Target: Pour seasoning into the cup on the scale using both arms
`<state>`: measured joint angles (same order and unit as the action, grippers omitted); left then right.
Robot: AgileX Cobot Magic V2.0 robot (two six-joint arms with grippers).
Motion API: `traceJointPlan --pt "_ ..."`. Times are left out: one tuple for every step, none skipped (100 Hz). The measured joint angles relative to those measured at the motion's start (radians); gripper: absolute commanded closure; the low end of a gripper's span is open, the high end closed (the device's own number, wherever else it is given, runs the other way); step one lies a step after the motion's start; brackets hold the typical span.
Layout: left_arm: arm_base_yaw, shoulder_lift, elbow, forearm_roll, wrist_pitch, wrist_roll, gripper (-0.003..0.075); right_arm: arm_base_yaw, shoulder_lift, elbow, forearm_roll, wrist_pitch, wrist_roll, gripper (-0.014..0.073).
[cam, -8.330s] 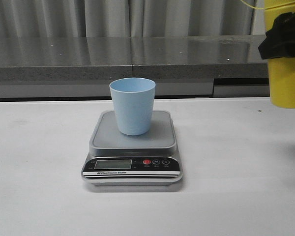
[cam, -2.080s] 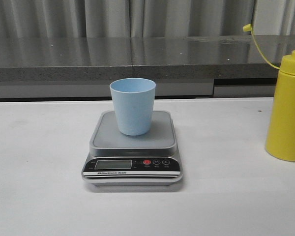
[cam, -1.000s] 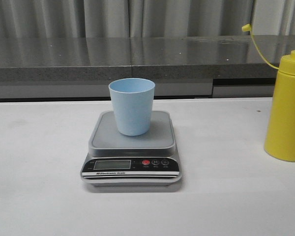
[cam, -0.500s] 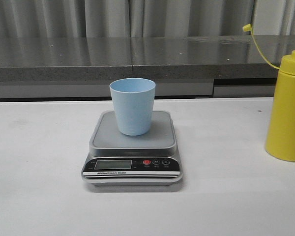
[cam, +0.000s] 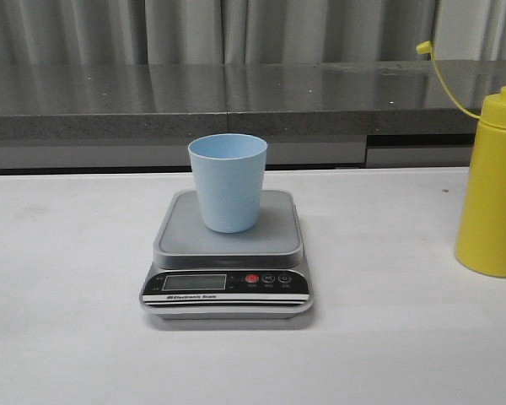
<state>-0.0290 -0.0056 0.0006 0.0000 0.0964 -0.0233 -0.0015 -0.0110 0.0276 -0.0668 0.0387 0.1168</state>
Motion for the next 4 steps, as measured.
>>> traceJointPlan --pt "0.0 0.0 0.0 0.0 0.0 0.0 0.0741 0.0 0.0 0.0 0.0 0.0 0.0 0.0651" --pt "0.0 0.0 0.0 0.0 0.0 0.0 0.0741 0.0 0.0 0.0 0.0 0.0 0.0 0.0651" --pt "0.0 0.0 0.0 0.0 0.0 0.0 0.0741 0.0 0.0 0.0 0.0 0.0 0.0 0.0651" --pt "0.0 0.0 0.0 0.0 0.0 0.0 0.0741 0.0 0.0 0.0 0.0 0.0 0.0 0.0651"
